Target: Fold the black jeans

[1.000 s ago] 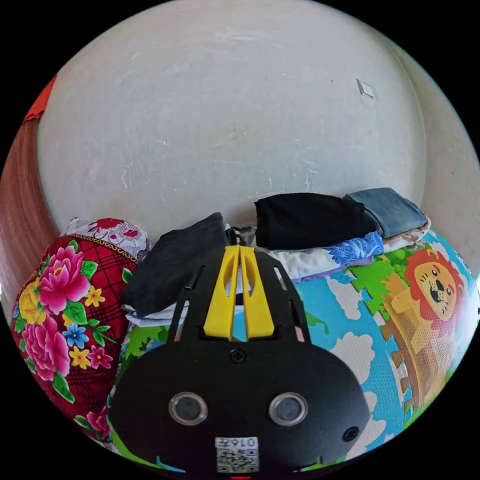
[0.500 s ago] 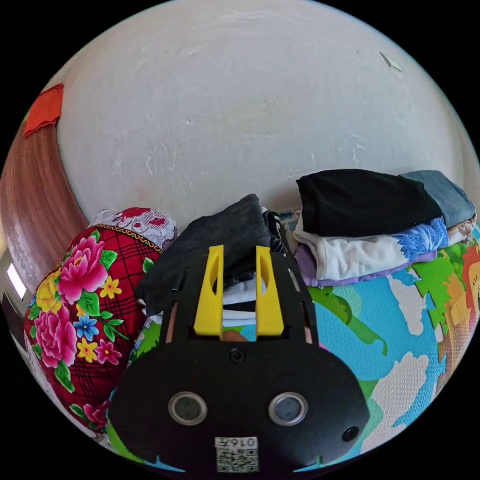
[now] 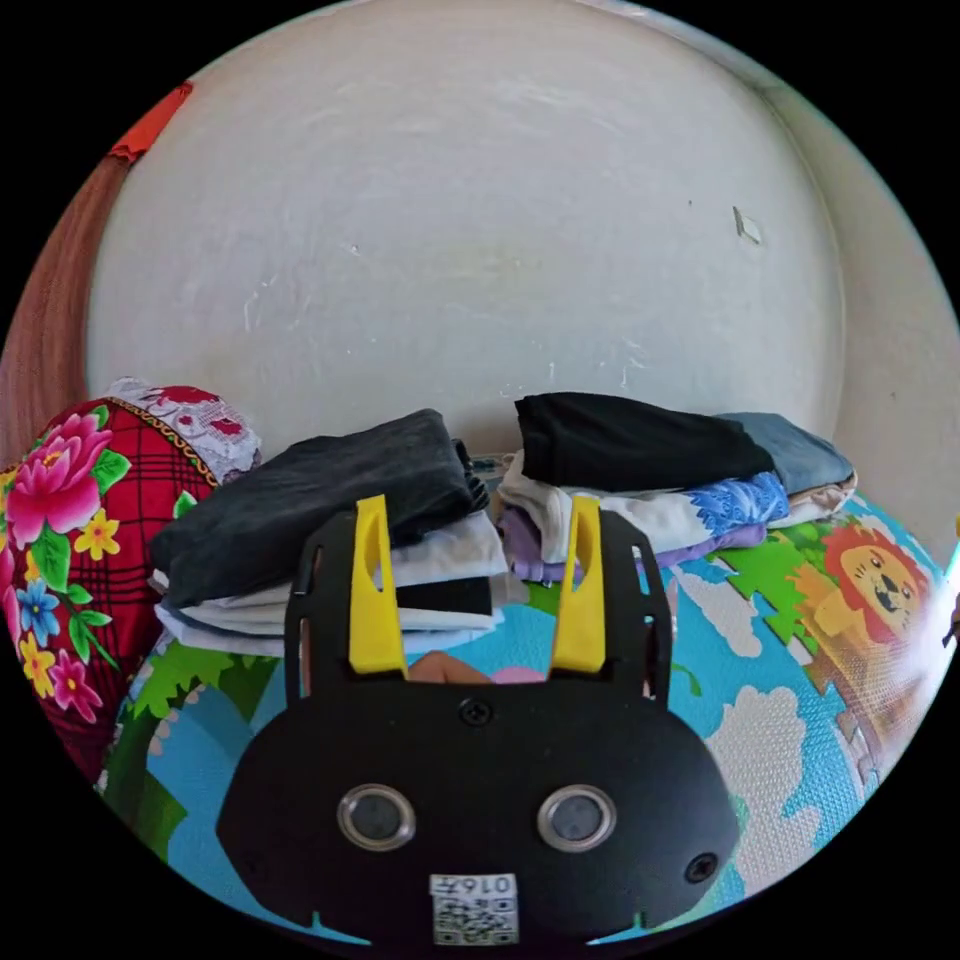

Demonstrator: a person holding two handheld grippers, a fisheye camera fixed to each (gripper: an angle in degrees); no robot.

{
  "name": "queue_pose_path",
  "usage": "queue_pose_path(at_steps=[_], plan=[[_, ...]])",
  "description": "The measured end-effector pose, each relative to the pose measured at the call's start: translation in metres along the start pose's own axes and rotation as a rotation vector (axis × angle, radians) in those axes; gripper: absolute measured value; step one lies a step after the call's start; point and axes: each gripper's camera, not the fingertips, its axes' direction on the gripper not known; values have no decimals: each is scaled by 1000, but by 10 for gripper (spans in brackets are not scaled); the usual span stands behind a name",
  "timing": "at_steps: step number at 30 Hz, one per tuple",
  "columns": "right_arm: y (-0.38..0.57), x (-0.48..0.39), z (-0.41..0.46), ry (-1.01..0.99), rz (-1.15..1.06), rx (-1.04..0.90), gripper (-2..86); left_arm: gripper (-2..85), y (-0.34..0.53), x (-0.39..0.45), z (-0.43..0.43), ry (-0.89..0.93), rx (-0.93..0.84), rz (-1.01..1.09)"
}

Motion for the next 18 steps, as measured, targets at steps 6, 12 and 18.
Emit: queue_pose_path(at_steps=[6, 12, 18], plan=[[9, -11, 25, -9, -1, -63, 1, 131, 12, -1, -4, -274, 0, -57], [15, -32, 44, 41, -54, -114, 2, 25, -1, -32, -16, -158, -110, -108], [22, -45, 57, 40, -62, -111, 2, -2, 0, -98, -71, 145, -137, -191]])
